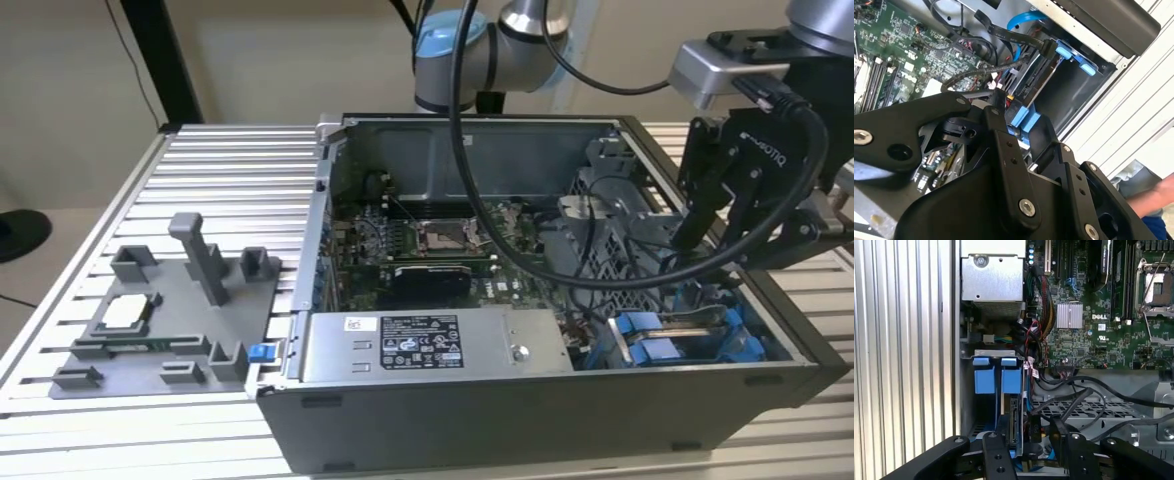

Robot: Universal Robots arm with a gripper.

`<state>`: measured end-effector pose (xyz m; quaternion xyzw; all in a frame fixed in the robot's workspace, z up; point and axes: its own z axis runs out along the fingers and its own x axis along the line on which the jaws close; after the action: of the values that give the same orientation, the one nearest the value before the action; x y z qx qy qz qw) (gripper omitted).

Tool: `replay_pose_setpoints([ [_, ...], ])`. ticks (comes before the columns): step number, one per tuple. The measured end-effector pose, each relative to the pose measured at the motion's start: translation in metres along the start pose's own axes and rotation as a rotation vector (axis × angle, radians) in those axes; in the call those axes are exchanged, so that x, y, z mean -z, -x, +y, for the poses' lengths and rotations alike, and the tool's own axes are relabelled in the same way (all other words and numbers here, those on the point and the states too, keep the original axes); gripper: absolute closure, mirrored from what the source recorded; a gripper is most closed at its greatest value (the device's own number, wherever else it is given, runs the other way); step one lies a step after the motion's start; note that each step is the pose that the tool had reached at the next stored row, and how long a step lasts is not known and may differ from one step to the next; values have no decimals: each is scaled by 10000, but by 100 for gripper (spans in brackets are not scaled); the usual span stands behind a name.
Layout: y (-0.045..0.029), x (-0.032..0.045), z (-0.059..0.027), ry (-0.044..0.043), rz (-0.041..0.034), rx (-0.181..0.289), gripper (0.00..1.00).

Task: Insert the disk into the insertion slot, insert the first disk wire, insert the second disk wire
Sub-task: 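Insert the first disk wire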

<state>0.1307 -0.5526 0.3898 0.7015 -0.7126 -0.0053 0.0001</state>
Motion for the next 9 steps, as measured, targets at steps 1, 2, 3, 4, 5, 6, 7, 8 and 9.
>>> replay_pose_setpoints([
  [1, 0, -2, 0, 0, 10, 0, 0],
  [2, 1, -4, 0, 0, 20, 0, 0],
  [3, 1, -6, 0, 0, 20, 0, 0],
  [4, 2, -8, 0, -1, 21, 0, 0],
  [5, 3, -8, 0, -1, 22, 0, 0],
  [6, 3, -8, 0, -1, 23, 0, 0],
  [7, 3, -8, 0, -2, 24, 0, 0],
  [8, 3, -8, 0, -2, 24, 0, 0],
  [9, 3, -9, 2, -2, 22, -1, 0],
])
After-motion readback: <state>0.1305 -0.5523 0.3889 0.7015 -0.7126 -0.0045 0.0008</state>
